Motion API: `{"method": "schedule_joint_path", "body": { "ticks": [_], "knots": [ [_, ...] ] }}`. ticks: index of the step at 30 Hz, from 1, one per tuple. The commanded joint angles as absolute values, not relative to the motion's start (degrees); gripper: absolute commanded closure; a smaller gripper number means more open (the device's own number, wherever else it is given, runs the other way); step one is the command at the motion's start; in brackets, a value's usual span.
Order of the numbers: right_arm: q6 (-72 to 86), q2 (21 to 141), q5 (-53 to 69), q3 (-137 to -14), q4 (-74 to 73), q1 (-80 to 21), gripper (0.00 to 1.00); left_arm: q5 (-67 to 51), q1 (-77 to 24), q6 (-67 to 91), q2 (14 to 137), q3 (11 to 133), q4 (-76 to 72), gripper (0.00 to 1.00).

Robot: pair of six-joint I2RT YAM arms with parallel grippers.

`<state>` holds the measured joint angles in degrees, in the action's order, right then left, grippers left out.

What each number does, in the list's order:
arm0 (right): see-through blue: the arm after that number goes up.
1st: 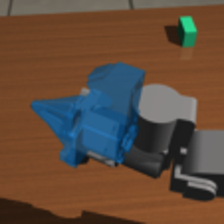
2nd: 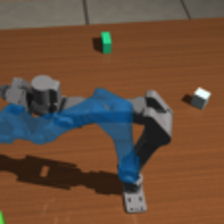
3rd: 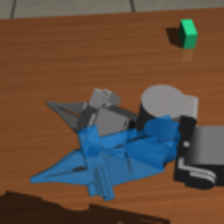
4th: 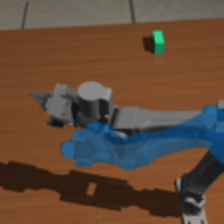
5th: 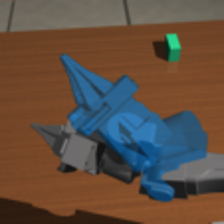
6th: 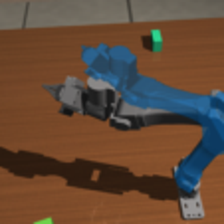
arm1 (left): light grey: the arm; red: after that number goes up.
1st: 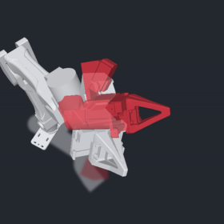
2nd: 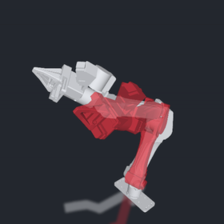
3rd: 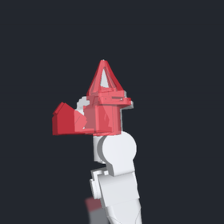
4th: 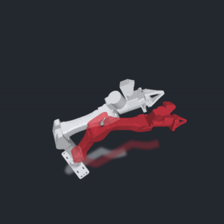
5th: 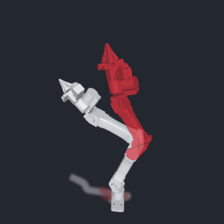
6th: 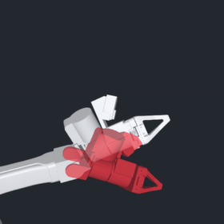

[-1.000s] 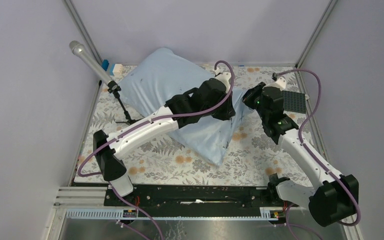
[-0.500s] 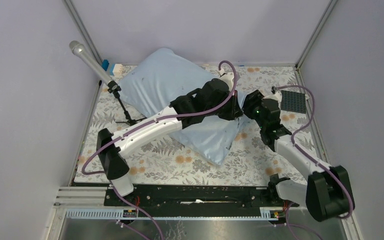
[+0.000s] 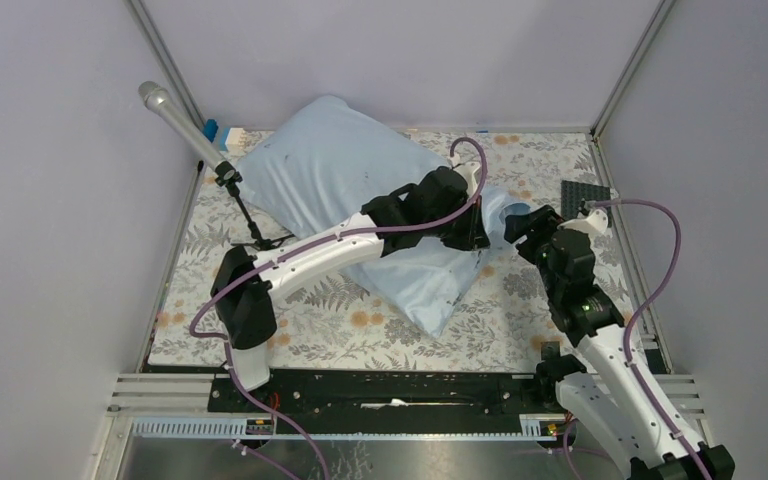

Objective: Put the pillow into the pillowcase

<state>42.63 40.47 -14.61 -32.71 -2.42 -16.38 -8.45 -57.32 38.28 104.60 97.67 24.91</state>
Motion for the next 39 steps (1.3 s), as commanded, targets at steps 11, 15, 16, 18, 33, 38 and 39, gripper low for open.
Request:
{"method": "schedule_joint_path", "body": {
  "ticks": [11, 15, 16, 18, 33, 38, 39],
  "knots": [
    [39.46, 56.12, -3.62, -37.22, 2.84, 1.31, 0.31, -11.63, -59.13, 37.76, 104.09, 94.52, 22.07, 1.00],
    [40.13, 58.64, 0.58, -39.97, 3.67, 6.11, 0.33, -10.90, -60.25, 36.90, 108.38, 95.81, 23.08, 1.00],
    [40.23, 59.37, 1.60, -40.82, 3.64, 7.06, 0.33, -10.84, -60.41, 36.89, 109.63, 95.80, 23.12, 1.00],
    [40.39, 59.86, 2.75, -41.81, 3.21, 8.17, 0.35, -10.98, -60.55, 36.87, 111.92, 95.83, 23.16, 1.00],
    [36.68, 69.21, 10.58, -40.53, 6.20, 8.60, 0.29, -9.63, -63.20, 35.62, 101.83, 90.83, 24.92, 0.48],
    [37.49, 69.61, 11.12, -40.64, 7.11, 8.61, 0.34, -5.14, -64.76, 34.91, 94.75, 83.86, 27.60, 0.47],
    [37.48, 69.85, 11.34, -40.80, 7.21, 8.61, 0.40, -3.84, -65.22, 34.70, 93.13, 82.05, 28.61, 0.47]
  ]
}}
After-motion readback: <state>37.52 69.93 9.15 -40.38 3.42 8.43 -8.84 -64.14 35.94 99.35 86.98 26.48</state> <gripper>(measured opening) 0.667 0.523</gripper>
